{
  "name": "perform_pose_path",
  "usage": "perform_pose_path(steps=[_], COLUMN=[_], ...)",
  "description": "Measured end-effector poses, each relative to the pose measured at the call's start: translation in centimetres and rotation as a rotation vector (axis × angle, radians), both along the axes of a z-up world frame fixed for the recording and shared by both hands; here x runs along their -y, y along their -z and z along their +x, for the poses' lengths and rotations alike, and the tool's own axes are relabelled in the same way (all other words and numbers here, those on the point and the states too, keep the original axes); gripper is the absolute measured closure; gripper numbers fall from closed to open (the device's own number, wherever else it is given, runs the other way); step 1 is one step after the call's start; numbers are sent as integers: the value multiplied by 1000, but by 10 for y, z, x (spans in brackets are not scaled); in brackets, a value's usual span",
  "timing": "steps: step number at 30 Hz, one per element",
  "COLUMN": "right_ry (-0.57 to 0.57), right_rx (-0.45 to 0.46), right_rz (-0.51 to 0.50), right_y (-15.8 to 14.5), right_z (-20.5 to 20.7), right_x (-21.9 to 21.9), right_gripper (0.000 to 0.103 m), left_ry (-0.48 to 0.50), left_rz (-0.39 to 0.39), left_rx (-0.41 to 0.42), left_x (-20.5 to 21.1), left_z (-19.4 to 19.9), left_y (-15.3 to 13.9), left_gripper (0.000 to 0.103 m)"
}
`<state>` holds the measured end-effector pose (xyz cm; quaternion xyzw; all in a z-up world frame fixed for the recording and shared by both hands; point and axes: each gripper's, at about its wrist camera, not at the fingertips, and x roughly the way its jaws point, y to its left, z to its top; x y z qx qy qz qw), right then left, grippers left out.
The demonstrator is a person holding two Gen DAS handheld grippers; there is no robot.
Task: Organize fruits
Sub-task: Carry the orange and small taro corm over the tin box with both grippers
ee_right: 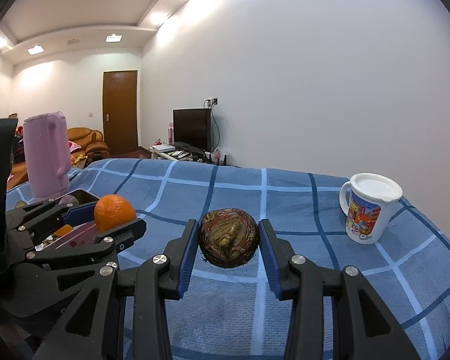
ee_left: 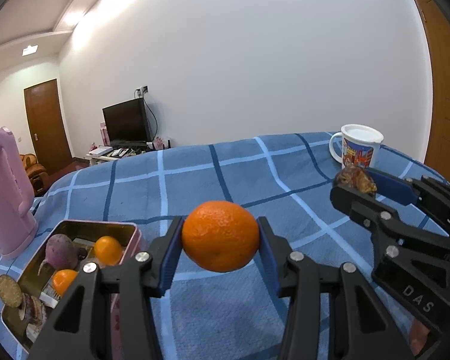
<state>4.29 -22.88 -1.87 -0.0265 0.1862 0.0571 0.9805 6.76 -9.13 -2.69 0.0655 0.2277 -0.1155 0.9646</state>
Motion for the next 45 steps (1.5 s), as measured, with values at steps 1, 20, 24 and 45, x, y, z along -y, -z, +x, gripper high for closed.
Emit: perform_pose_path(steps=[1, 20, 24, 45], right_ry=[-4, -105, -133, -256], right_rx=[-3, -63, -70, -90], right_rz=[-5, -51, -54, -70], right_y=[0, 5, 6, 6], right_z=[0, -1, 0, 1], right_x=[-2, -55, -68, -129], right_gripper=[60, 60, 60, 60], left_ry=[0, -99, -126, -226], left_rz=[1, -6, -17, -30], left_rx=[-2, -15, -24, -13], left_x=[-1, -62, -77, -136], left_z=[-1, -25, -29, -40], left_y=[0, 2, 3, -7], left_gripper=[53, 53, 53, 53])
